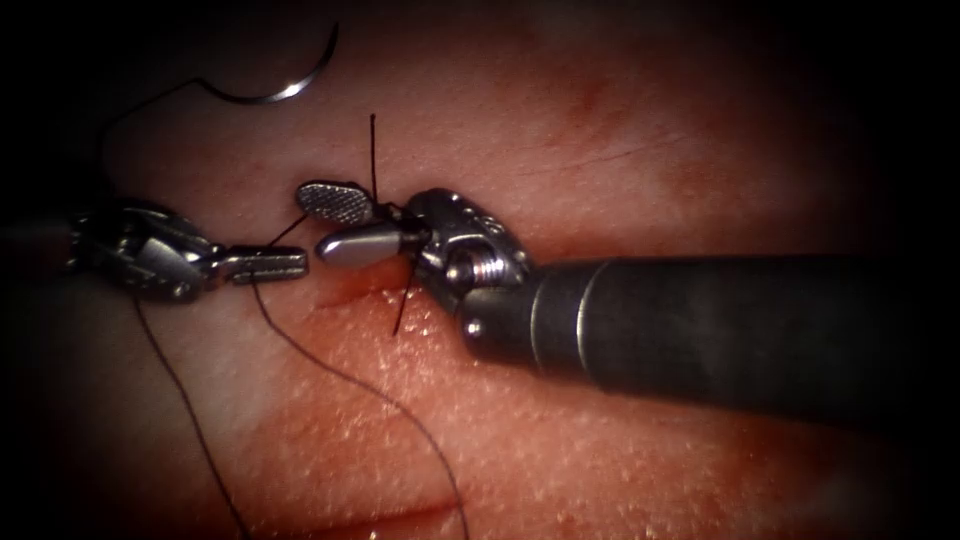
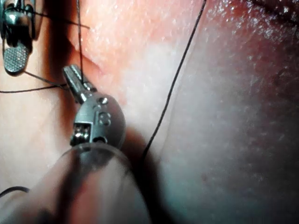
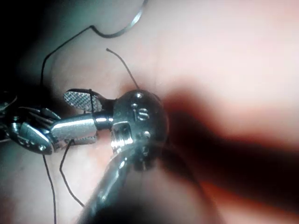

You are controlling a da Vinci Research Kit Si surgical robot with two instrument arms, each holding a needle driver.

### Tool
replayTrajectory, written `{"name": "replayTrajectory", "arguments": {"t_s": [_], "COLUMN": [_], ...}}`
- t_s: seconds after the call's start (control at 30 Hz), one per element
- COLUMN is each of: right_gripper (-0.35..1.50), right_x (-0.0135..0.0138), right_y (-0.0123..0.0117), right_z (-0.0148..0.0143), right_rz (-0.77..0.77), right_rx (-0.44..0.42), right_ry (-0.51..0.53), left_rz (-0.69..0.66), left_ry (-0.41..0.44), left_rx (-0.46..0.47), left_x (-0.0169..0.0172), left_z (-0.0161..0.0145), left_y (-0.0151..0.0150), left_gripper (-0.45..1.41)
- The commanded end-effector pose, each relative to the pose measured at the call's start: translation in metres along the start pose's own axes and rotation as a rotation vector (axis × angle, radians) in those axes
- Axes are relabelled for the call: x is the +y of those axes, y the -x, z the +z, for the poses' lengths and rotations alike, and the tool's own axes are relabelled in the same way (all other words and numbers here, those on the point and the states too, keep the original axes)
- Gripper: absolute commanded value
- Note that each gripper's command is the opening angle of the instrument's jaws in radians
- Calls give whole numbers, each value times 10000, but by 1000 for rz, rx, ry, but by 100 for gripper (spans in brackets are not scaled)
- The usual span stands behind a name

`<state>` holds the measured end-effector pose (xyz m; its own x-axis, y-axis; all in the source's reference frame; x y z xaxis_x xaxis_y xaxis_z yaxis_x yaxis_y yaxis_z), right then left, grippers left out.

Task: Wound Closure
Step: Wrap suture twice counter-clockwise around right tool, then pick up tail end of suture with right jaws

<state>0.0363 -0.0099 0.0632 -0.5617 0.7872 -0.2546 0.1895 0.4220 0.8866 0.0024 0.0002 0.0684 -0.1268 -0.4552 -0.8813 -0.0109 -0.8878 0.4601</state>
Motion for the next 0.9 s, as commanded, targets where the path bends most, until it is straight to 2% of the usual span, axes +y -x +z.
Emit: {"name": "replayTrajectory", "arguments": {"t_s": [0.03, 0.07, 0.1, 0.37, 0.53, 0.7, 0.9], "right_gripper": [73, 73, 73, 71, 73, 66, 64], "right_x": [7, 8, 7, 4, 1, -5, -10], "right_y": [1, 1, 3, 20, 31, 28, 28], "right_z": [7, 6, 4, -5, -12, -23, -34], "right_rz": [-20, -27, -68, -177, -284, -399, -471], "right_rx": [16, 22, 31, -19, -43, -65, -111], "right_ry": [49, 67, 140, 280, 374, 470, 542], "left_rz": [2, 2, 7, -1, -16, -31, -45], "left_ry": [7, 17, 41, 47, 45, 38, 38], "left_rx": [-6, -16, -40, -52, -49, -57, -60], "left_x": [4, 9, 21, 36, 36, 36, 28], "left_z": [9, 13, 21, 39, 53, 68, 74], "left_y": [4, 1, -6, -31, -50, -65, -68], "left_gripper": [-45, -45, -45, -45, -45, -45, -45]}}
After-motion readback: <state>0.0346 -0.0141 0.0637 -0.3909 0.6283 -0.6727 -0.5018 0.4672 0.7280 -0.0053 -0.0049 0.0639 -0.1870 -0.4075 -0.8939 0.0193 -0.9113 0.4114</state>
